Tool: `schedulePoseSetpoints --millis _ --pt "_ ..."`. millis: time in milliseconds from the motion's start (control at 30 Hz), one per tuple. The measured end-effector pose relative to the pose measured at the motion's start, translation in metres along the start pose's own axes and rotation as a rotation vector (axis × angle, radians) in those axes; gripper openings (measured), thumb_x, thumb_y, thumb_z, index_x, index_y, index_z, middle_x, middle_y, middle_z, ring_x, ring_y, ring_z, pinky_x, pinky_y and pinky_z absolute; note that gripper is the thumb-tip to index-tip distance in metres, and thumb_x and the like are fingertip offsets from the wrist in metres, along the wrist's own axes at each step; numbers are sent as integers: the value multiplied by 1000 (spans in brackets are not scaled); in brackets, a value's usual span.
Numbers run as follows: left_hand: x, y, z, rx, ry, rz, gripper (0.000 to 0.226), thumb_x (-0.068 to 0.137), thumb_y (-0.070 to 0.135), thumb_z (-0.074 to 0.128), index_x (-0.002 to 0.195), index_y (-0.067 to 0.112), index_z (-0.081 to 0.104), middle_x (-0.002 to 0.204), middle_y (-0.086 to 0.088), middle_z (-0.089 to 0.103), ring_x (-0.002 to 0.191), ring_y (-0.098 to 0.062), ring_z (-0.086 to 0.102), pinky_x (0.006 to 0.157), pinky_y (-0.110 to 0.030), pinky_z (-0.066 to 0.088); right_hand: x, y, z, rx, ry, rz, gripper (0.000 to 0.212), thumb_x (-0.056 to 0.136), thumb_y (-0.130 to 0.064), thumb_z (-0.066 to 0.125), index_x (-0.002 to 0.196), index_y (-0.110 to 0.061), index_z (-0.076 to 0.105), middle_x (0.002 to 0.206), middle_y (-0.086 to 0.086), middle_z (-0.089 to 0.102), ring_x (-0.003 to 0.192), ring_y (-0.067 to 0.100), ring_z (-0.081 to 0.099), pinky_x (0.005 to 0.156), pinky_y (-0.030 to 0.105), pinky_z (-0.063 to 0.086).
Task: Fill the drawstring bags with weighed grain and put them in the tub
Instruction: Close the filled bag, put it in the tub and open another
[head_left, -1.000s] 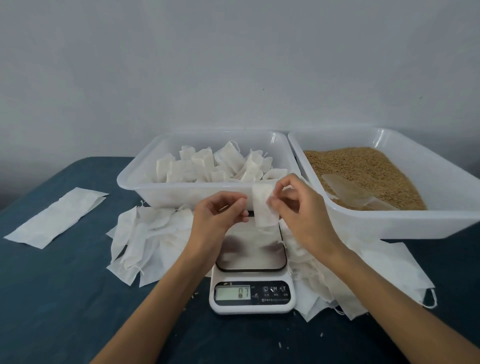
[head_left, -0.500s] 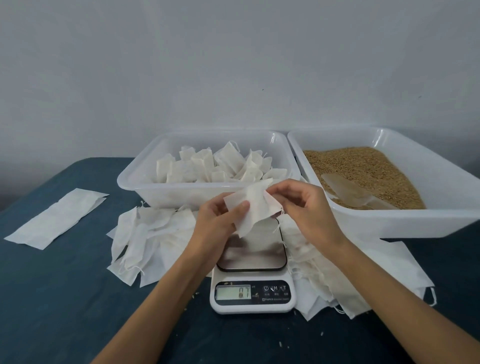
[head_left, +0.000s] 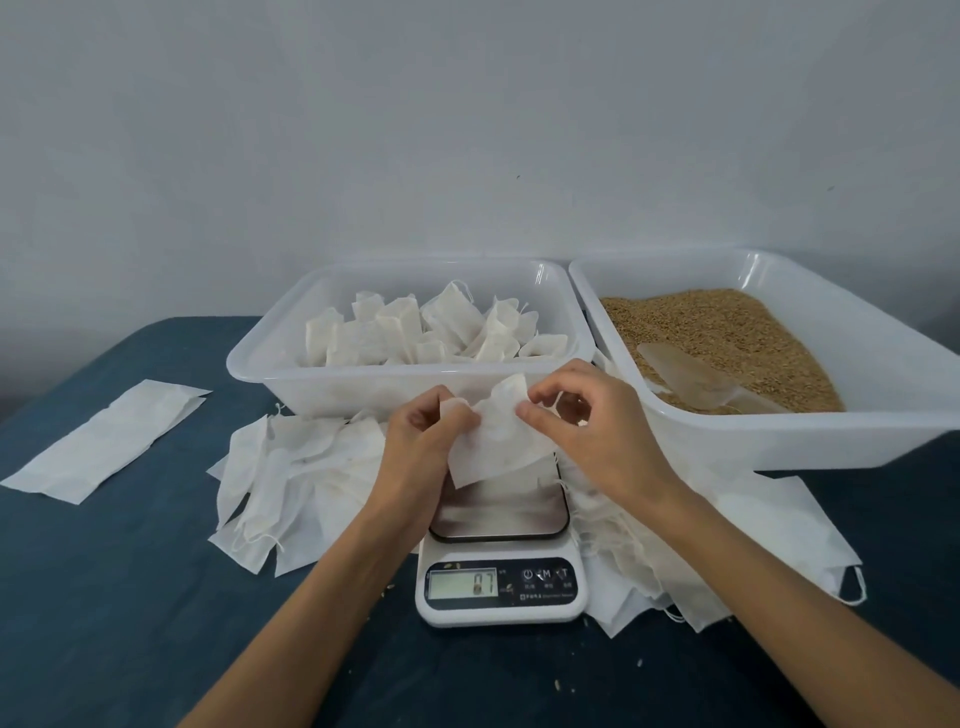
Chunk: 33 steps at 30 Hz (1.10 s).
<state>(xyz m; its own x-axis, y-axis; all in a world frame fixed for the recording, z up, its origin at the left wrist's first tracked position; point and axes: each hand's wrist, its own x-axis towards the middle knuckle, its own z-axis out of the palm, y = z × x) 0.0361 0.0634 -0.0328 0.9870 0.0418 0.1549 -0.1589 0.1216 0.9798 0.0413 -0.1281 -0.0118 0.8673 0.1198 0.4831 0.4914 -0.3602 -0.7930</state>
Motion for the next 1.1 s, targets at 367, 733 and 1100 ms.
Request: schedulePoseSetpoints --millis 367,733,1100 --pt "3 -3 -3 -177 -43 35 54 81 21 86 92 -22 56 91 -21 68 89 -29 64 88 -40 53 5 1 -9 314 -118 109 11 95 -25 72 97 -14 74 78 4 72 39 20 47 40 24 33" --pt "2 1 0 -75 72 75 24 100 20 69 81 5 69 70 -7 59 53 -16 48 41 -24 39 2 -5 -8 258 -197 0 15 98 -28 67 98 -19 78 92 -3 77 41 26 57 42 20 37" --pt "2 1 -2 -24 127 184 19 102 8 65 114 21 73 76 -6 65 60 -19 56 45 -28 46 -1 -5 -6 231 -204 11 51 96 -39 66 65 -3 49 54 3 41 44 30 66 39 23 34"
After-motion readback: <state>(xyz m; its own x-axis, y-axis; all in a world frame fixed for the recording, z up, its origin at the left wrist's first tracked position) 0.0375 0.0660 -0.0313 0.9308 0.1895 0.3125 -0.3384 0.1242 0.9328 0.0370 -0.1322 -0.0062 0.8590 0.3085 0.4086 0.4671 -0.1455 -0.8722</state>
